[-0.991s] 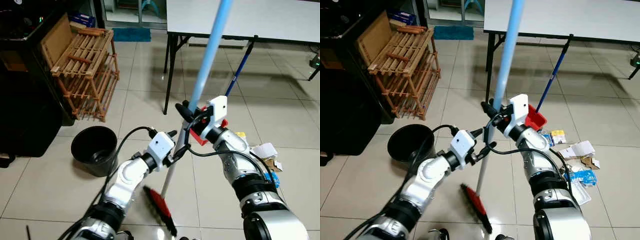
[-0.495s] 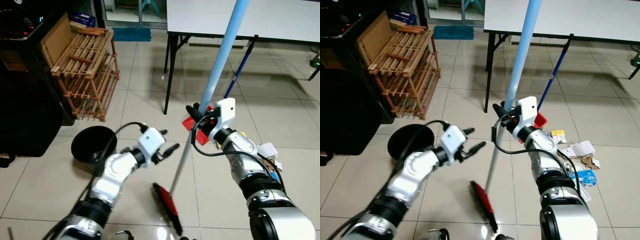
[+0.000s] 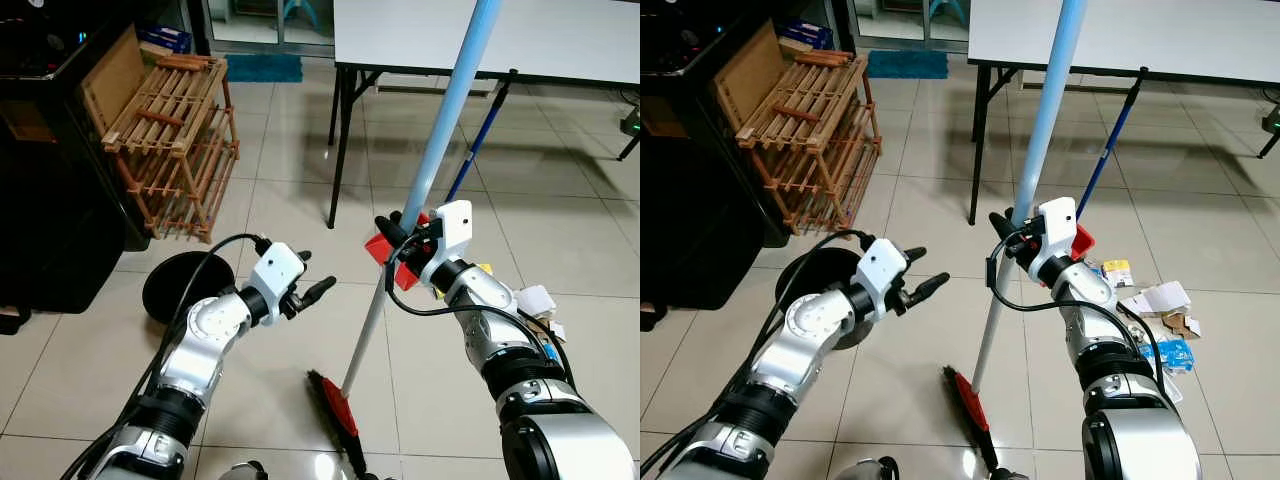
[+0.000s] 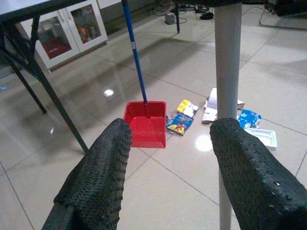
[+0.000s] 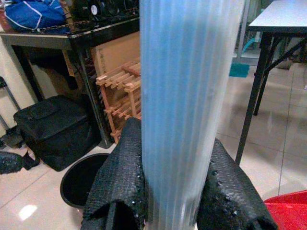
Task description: Sweep floor
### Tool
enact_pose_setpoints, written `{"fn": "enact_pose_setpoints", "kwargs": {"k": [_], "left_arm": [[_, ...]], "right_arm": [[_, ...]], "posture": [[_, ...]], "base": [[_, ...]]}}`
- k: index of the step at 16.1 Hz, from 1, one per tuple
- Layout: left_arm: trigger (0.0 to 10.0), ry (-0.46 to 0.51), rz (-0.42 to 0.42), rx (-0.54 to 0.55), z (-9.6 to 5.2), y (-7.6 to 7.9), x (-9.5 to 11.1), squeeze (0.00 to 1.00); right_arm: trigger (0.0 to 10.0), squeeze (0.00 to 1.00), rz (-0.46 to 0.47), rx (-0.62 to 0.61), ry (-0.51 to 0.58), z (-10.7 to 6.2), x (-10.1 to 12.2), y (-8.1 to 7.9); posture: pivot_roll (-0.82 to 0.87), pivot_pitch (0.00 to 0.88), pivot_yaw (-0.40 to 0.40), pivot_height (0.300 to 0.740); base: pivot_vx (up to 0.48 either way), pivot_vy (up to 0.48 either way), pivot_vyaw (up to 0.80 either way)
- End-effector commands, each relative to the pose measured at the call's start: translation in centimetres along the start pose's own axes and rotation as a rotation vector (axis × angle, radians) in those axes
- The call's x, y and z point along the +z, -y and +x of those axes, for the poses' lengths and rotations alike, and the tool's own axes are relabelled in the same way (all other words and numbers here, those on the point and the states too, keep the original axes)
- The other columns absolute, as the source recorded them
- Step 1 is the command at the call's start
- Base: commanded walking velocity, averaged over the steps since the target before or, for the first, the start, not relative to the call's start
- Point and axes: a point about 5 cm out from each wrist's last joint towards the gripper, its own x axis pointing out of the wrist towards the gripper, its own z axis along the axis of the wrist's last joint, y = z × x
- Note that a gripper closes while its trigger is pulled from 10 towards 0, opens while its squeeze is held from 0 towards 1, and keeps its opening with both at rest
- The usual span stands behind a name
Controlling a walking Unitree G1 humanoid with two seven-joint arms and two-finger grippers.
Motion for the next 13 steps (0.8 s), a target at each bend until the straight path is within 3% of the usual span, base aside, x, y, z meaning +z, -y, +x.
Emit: {"fn": "enact_pose_setpoints", "kwargs": {"k": [1, 4, 13], "left_arm": [[10.0, 0.012, 0.006, -0.008, 0.1, 0.0, 0.4, 0.00], [10.0, 0.029, -0.009, 0.010, -0.2, -0.3, 0.6, 0.00], [10.0, 0.022, -0.053, -0.072, -1.0, -0.4, 0.6, 0.00]], "right_arm": [[10.0, 0.00, -0.035, 0.002, 0.046, 0.3, 1.2, 0.3], [10.0, 0.00, -0.023, 0.025, 0.041, 0.3, 0.8, -0.2], [10.0, 0.00, 0.052, 0.298, 0.068, -0.2, 1.1, -1.8]], "posture": [[0.08, 0.169, -0.048, 0.740], [0.08, 0.170, -0.049, 0.740], [0.08, 0.172, -0.051, 0.740]], "base": [[0.000, 0.000, 0.00], [0.000, 0.000, 0.00], [0.000, 0.000, 0.00]]}}
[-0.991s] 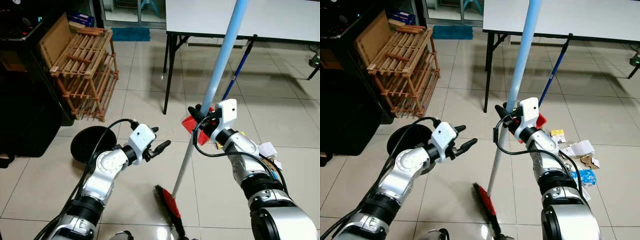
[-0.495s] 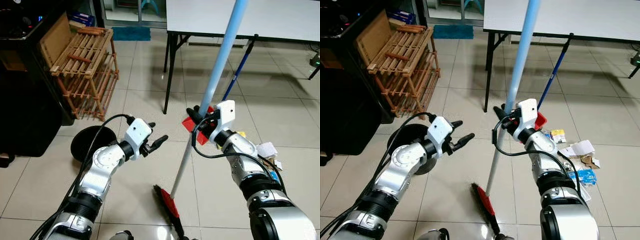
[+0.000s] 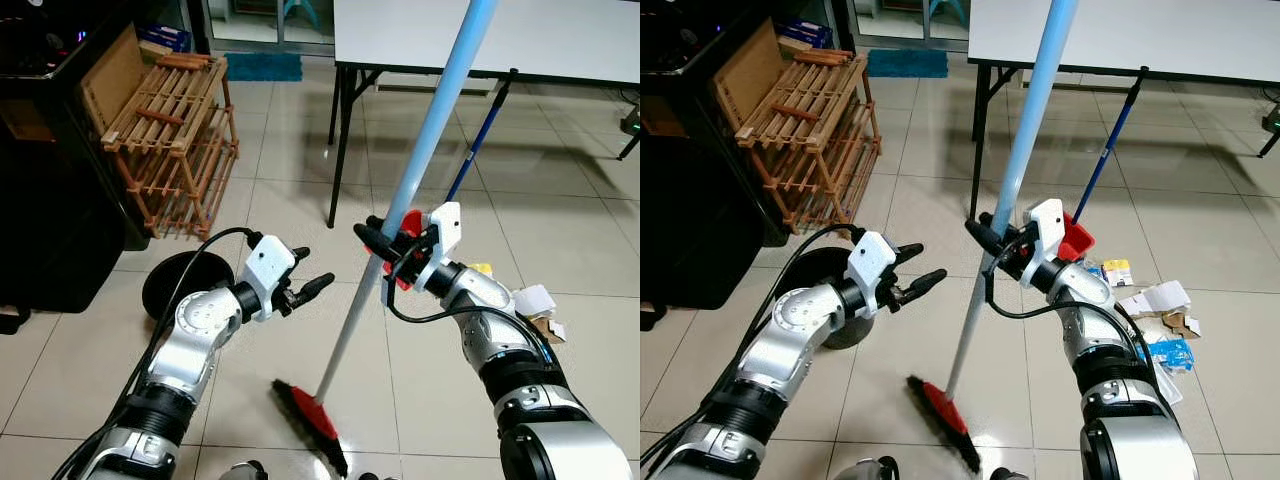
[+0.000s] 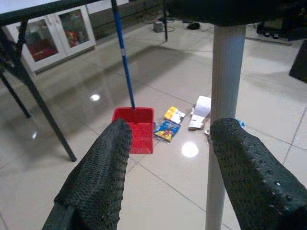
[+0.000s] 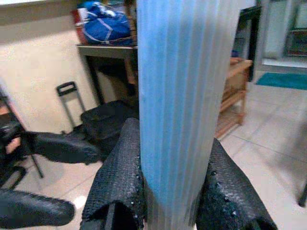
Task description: Sweep floor
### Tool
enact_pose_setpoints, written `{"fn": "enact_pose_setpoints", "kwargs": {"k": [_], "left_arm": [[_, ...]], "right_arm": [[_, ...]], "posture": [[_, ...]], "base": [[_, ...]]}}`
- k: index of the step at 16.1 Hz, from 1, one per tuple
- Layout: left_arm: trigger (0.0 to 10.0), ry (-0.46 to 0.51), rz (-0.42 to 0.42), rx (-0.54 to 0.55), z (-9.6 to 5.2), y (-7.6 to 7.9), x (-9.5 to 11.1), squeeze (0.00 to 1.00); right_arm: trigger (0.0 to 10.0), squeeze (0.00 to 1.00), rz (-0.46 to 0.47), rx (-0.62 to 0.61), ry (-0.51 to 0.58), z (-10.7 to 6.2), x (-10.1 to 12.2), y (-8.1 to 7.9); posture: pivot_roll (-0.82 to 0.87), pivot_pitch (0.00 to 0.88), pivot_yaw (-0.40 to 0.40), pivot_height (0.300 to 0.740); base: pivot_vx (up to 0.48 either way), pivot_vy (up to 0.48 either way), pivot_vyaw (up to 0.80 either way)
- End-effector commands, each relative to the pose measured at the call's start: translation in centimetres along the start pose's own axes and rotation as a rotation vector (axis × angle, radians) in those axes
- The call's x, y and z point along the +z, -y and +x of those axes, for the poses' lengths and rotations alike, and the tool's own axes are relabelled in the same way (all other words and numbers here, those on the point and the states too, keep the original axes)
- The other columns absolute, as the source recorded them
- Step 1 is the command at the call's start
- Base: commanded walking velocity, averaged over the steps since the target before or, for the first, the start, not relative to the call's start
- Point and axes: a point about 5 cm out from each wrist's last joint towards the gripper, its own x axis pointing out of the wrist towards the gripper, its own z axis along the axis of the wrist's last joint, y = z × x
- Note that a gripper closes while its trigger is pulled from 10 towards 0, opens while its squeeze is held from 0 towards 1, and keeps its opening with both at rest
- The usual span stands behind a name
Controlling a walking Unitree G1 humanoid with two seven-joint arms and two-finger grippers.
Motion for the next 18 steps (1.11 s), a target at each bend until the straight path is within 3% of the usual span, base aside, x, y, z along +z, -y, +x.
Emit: {"fn": "enact_pose_setpoints", "kwargs": {"k": [1, 8, 12, 18], "left_arm": [[10.0, -0.009, -0.008, -0.041, -0.4, 0.2, 0.0, 0.00], [10.0, 0.018, -0.052, -0.137, -0.4, 1.0, 0.9, 0.00], [10.0, 0.033, -0.072, -0.158, -0.7, 0.7, 1.5, 0.00], [10.0, -0.007, -0.114, -0.306, -2.9, 0.4, 1.9, 0.00]], "right_arm": [[10.0, 0.00, 0.002, 0.035, 0.025, -0.2, 0.6, -0.1], [10.0, 0.00, 0.068, 0.238, 0.012, -0.6, 0.5, -1.5], [10.0, 0.00, 0.085, 0.269, 0.002, -0.8, 0.3, -1.8], [10.0, 0.00, 0.125, 0.334, -0.044, -1.8, -0.7, -2.3]], "posture": [[0.08, 0.172, -0.051, 0.740], [0.08, 0.167, -0.051, 0.740], [0.09, 0.159, -0.047, 0.740], [0.09, 0.148, -0.043, 0.740]], "base": [[0.000, 0.000, 0.00], [0.000, 0.000, 0.00], [0.000, 0.000, 0.00], [0.000, 0.000, 0.00]]}}
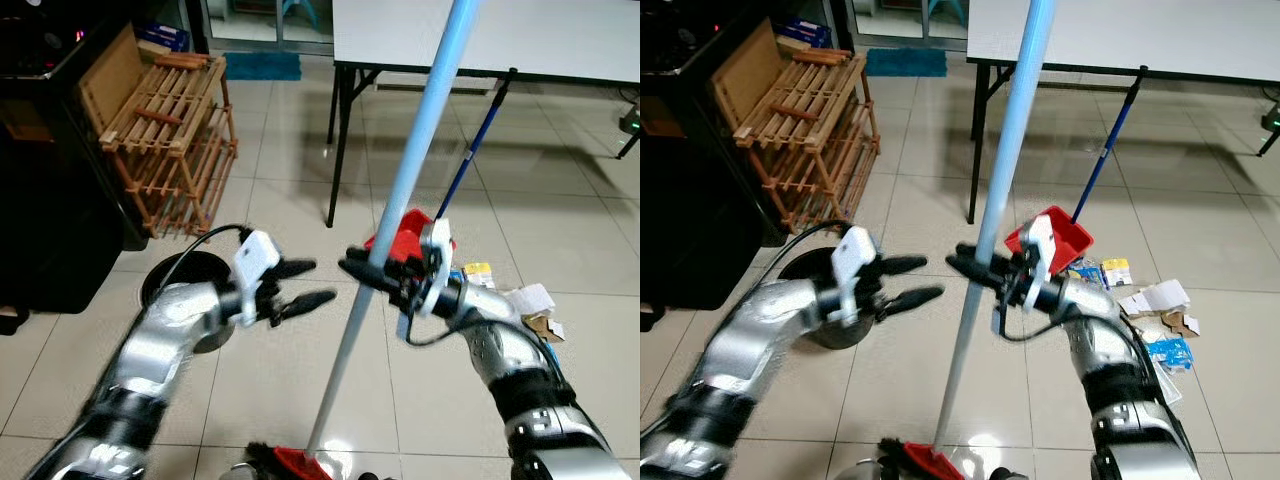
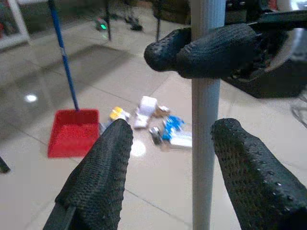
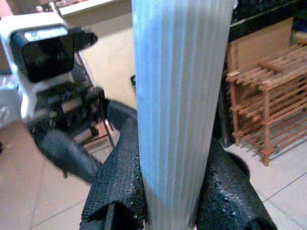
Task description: Sweep floor
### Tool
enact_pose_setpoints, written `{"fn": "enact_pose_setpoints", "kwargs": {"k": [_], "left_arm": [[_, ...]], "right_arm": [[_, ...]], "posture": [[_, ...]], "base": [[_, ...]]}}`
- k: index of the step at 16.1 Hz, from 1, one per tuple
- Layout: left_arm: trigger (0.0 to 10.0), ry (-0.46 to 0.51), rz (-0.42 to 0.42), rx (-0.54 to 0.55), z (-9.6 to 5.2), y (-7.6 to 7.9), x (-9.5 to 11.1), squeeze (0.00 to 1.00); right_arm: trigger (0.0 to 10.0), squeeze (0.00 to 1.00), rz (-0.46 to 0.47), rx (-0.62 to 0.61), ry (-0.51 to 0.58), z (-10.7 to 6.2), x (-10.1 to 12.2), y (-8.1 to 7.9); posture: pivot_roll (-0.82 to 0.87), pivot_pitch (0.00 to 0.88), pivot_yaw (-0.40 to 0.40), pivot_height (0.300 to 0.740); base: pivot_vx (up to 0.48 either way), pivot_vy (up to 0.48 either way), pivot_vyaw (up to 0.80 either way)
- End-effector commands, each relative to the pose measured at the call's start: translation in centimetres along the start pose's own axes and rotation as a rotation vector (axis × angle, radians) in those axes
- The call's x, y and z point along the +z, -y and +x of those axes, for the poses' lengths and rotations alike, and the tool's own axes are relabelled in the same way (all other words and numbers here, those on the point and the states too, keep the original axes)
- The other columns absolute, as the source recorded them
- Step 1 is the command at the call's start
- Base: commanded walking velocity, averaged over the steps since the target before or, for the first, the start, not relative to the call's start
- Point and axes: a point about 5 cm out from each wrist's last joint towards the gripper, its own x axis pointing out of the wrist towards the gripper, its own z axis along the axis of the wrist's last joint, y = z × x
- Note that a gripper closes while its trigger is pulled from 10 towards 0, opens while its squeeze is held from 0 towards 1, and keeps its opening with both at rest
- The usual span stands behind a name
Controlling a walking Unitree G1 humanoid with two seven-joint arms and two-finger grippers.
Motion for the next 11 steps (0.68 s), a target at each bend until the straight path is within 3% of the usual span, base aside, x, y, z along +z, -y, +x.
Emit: {"fn": "enact_pose_setpoints", "kwargs": {"k": [1, 11], "left_arm": [[10.0, 0.003, -0.009, -0.044, -0.2, 0.5, 0.3, 0.00], [10.0, 0.031, -0.083, -0.084, 0.5, 1.2, 0.3, 0.00]], "right_arm": [[10.0, 0.00, -0.003, 0.021, 0.014, -0.1, 0.4, -0.1], [10.0, 0.00, 0.011, 0.098, 0.060, 1.1, 1.1, -1.2]], "posture": [[0.09, 0.142, -0.041, 0.740], [0.09, 0.136, -0.040, 0.740]], "base": [[0.000, 0.000, 0.00], [0.000, 0.000, 0.00]]}}
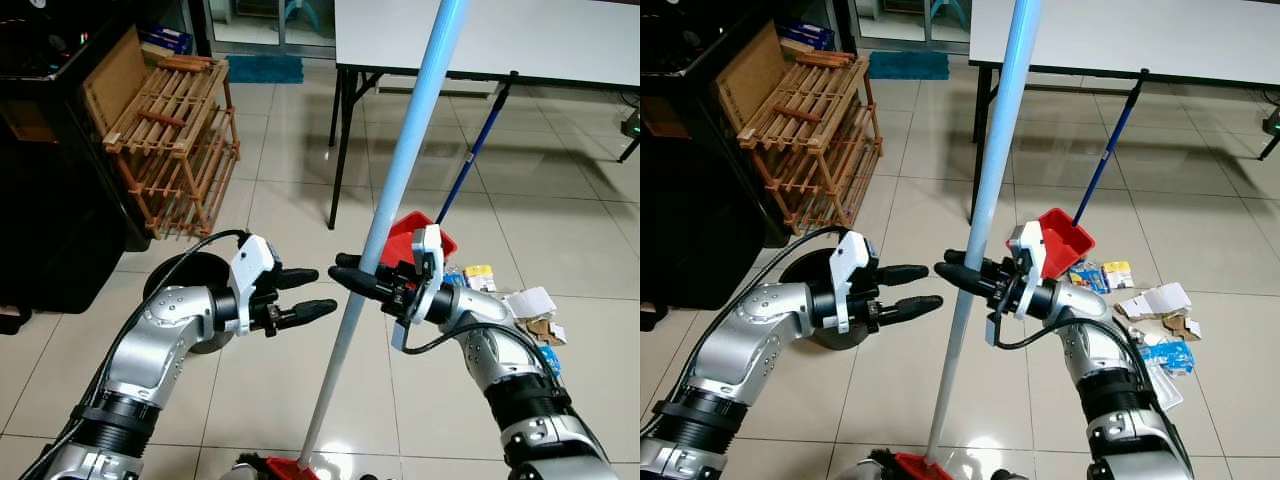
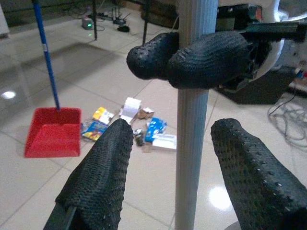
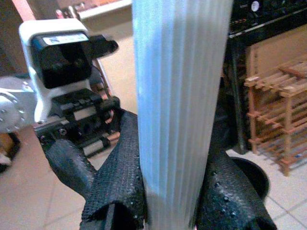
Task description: Sweep floor
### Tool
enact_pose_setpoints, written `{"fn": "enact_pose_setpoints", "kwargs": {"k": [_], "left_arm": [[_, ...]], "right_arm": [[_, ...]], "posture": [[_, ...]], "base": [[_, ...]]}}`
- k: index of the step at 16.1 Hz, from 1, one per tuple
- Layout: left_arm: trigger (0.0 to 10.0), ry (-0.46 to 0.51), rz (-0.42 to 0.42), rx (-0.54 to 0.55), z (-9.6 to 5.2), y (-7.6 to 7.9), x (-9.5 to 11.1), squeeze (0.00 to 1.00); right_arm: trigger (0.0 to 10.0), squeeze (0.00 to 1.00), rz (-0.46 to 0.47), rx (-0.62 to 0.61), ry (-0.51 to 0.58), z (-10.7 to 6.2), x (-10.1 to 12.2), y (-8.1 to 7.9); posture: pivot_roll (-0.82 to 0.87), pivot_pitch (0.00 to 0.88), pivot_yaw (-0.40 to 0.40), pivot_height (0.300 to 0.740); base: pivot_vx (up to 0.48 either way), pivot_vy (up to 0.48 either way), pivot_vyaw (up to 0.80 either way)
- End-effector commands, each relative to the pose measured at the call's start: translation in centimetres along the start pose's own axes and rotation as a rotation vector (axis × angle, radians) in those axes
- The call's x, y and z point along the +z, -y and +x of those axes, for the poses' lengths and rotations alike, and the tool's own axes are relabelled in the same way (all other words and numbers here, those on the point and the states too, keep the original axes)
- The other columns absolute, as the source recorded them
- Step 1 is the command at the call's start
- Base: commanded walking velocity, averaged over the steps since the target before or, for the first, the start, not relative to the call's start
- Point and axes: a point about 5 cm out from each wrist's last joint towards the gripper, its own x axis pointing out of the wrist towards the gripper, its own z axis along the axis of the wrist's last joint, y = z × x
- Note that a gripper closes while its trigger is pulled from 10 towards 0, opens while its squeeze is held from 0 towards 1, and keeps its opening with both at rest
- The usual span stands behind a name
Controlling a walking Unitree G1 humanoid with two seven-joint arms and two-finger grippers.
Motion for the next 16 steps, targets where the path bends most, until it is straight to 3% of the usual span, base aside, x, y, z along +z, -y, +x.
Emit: {"fn": "enact_pose_setpoints", "kwargs": {"k": [1, 9, 16], "left_arm": [[10.0, 0.011, -0.018, -0.033, 0.1, 0.5, 0.0, 0.00], [10.0, -0.054, 0.014, -0.150, -0.1, 0.7, 0.3, 0.00], [10.0, -0.023, 0.024, -0.207, 1.1, 0.7, 1.3, 0.00]], "right_arm": [[10.0, 0.00, -0.003, 0.044, 0.041, 0.2, 0.8, -0.3], [10.0, 0.00, 0.008, 0.097, 0.024, 0.2, 1.2, -1.0], [10.0, 0.00, 0.027, 0.149, 0.036, 1.0, 1.2, -2.2]], "posture": [[0.09, 0.136, -0.040, 0.740], [0.08, 0.165, -0.048, 0.740], [0.07, 0.172, -0.053, 0.740]], "base": [[0.000, 0.000, 0.00], [0.000, 0.000, 0.00], [0.000, 0.000, 0.00]]}}
